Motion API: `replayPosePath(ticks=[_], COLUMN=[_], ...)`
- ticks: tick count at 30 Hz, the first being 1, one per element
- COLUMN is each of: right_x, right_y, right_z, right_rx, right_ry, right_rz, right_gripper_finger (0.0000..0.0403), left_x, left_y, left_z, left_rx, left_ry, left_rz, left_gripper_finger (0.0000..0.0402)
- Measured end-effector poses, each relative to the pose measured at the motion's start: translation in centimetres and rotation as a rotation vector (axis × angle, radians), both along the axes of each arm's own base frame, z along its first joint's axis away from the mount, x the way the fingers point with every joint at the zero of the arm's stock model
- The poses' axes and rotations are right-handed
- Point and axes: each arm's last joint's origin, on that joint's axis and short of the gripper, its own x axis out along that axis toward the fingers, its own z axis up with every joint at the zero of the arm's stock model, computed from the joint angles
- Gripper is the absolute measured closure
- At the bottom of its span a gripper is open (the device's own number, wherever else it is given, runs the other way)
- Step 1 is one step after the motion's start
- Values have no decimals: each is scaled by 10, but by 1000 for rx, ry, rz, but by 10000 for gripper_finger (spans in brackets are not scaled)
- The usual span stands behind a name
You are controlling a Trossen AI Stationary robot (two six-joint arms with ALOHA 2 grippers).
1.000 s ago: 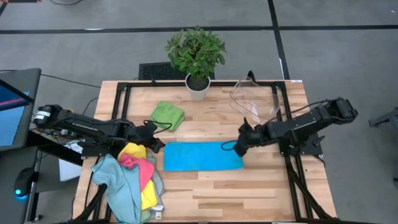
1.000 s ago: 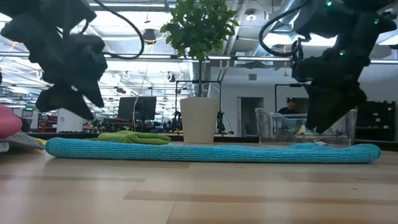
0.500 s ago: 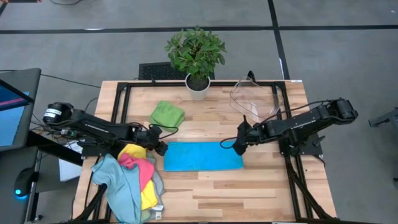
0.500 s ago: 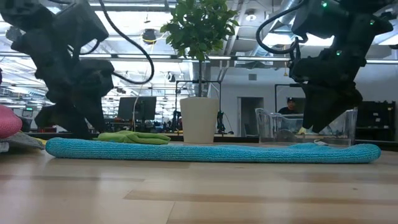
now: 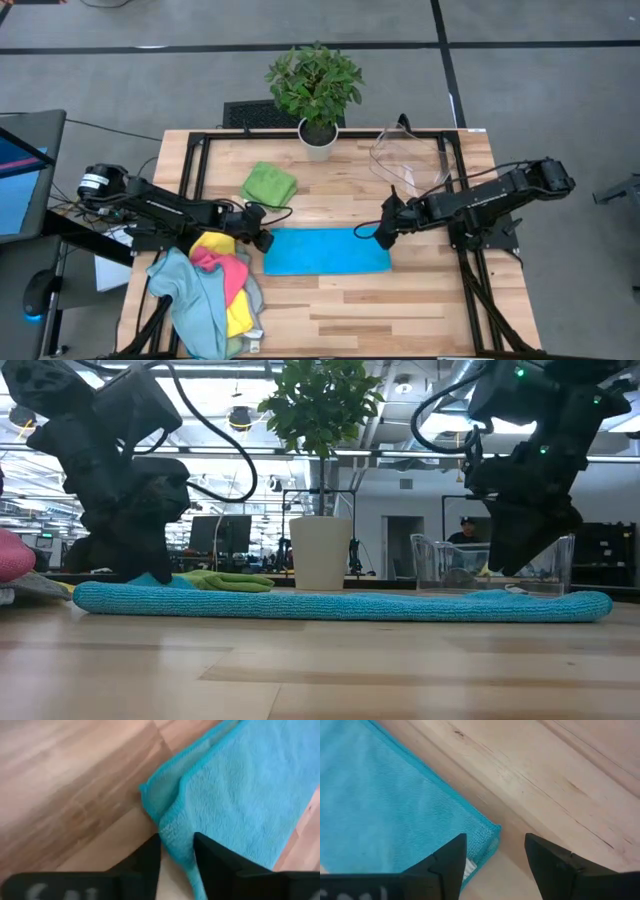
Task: Fold microfiber towels
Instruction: Fold the blue microfiber towel
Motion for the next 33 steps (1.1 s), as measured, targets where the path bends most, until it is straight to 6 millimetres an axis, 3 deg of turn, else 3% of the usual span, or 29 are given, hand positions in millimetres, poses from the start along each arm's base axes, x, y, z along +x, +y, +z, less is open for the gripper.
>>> replayPosePath(ticks=[7, 13, 17, 26, 33], right_x=[7, 7, 7, 8, 8], right_y=[2, -2, -4, -2, -1], right_z=[-11, -20, -18, -22, -18], right_rx=[0, 9, -6, 25, 16], right_ry=[28, 66, 63, 78, 59], right_rz=[68, 67, 111, 217, 251], right_gripper_finger=[186, 150, 152, 245, 380], left_x=[0, 0, 0, 0, 0], left_y=[0, 0, 0, 0, 0], left_z=[0, 0, 0, 0, 0], left_rx=[-2, -2, 2, 6, 12], left_ry=[1, -1, -1, 1, 2], left_rz=[-4, -11, -16, -15, -11], left_gripper_finger=[369, 381, 382, 400, 400])
